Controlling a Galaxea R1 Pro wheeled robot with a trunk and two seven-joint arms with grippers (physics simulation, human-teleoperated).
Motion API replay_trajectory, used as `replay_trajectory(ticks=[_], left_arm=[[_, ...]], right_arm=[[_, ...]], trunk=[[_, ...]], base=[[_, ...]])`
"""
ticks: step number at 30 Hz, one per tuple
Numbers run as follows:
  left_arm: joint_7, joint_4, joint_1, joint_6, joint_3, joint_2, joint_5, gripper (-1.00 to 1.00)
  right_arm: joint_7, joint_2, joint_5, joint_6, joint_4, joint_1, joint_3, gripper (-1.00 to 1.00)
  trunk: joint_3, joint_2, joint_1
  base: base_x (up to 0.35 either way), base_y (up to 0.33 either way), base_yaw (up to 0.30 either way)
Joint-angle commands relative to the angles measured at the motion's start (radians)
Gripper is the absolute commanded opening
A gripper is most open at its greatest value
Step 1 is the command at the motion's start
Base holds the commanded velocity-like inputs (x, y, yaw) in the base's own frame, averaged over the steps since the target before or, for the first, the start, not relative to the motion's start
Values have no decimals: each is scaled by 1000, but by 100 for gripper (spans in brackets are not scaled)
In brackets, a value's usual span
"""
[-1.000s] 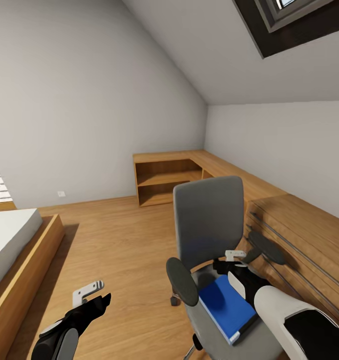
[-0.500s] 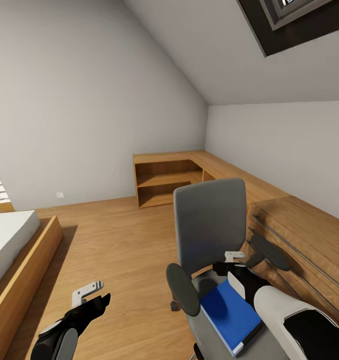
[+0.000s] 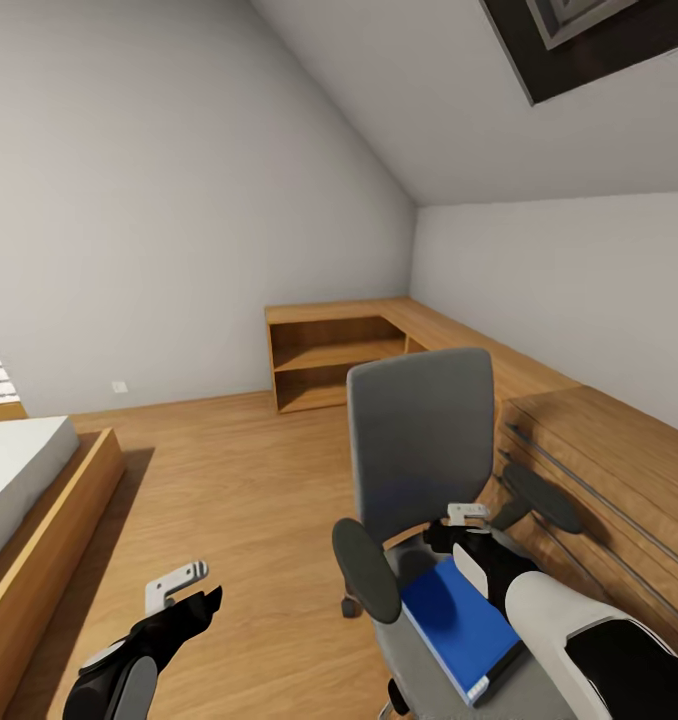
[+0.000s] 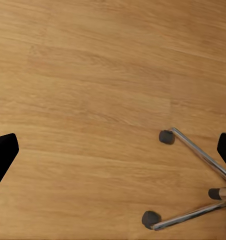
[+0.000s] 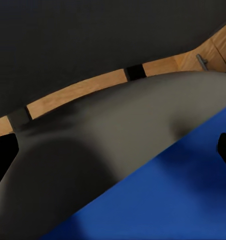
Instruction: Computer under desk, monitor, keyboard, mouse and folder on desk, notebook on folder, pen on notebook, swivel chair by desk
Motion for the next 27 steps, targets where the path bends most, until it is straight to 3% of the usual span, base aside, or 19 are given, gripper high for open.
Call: replay_trajectory(ticks=[1, 20, 27], left_arm=[[7, -1, -1, 4, 1, -1, 11, 100], [7, -1, -1, 1, -4, -2, 11, 100], [7, -1, -1, 1, -4, -2, 11, 100]], right_arm=[[-5, -1, -9, 7, -3, 0, 9, 100], [-9, -1, -7, 79, -4, 0, 10, 100], [-40, 0, -8, 86, -4, 0, 10, 100]], trunk=[[-4, -8, 4], [-64, -141, 77], [-86, -190, 104]], base=[[0, 0, 0], [0, 0, 0], [0, 0, 0]])
